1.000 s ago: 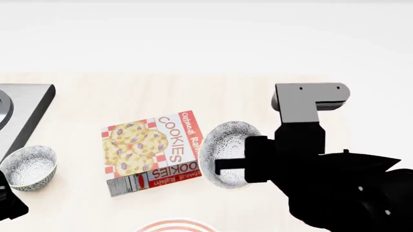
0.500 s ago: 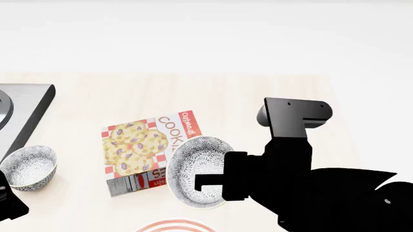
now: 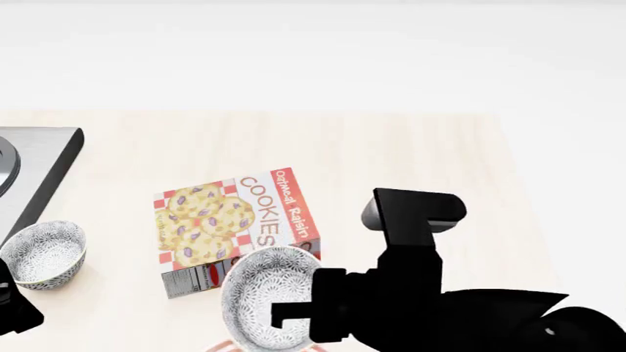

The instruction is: Pick the akita bowl next to the plate and place it on the plate.

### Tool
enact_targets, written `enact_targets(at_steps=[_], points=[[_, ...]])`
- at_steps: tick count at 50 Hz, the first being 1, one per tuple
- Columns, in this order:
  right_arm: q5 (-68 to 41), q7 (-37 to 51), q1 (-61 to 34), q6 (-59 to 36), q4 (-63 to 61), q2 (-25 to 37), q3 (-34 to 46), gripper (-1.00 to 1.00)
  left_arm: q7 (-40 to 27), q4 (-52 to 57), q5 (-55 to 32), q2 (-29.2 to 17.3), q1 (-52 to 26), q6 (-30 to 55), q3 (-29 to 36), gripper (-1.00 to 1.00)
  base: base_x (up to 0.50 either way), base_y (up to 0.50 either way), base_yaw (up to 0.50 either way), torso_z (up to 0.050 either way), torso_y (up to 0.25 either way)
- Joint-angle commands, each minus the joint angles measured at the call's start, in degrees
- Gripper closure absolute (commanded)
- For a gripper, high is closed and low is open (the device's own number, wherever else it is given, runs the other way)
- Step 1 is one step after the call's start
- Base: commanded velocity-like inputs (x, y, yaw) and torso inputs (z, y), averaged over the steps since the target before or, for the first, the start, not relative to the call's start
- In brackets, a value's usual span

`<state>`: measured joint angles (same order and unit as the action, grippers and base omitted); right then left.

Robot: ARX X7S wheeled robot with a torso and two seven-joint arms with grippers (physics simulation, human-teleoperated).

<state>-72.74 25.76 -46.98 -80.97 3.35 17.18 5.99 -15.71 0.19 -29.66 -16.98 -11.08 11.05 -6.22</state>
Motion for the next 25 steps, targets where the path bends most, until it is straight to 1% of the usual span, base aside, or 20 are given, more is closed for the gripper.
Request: enact_targets(at_steps=[1,25], points=[[-0.5,-2.7,1.5,1.3,-0.1,0.4,2.0,1.00,0.0,-0.2,0.0,-0.1,0.0,-0.3,0.2,-1.00,0.00,0.00,0.00,0.000,0.000],[-1.4,-4.3,4.5,1.7,-1.8,1.6,5.2,1.00,-0.5,0.4,-0.4,-0.4,0.2,0.0,0.4,-1.00,0.00,0.00,0.00,0.000,0.000]])
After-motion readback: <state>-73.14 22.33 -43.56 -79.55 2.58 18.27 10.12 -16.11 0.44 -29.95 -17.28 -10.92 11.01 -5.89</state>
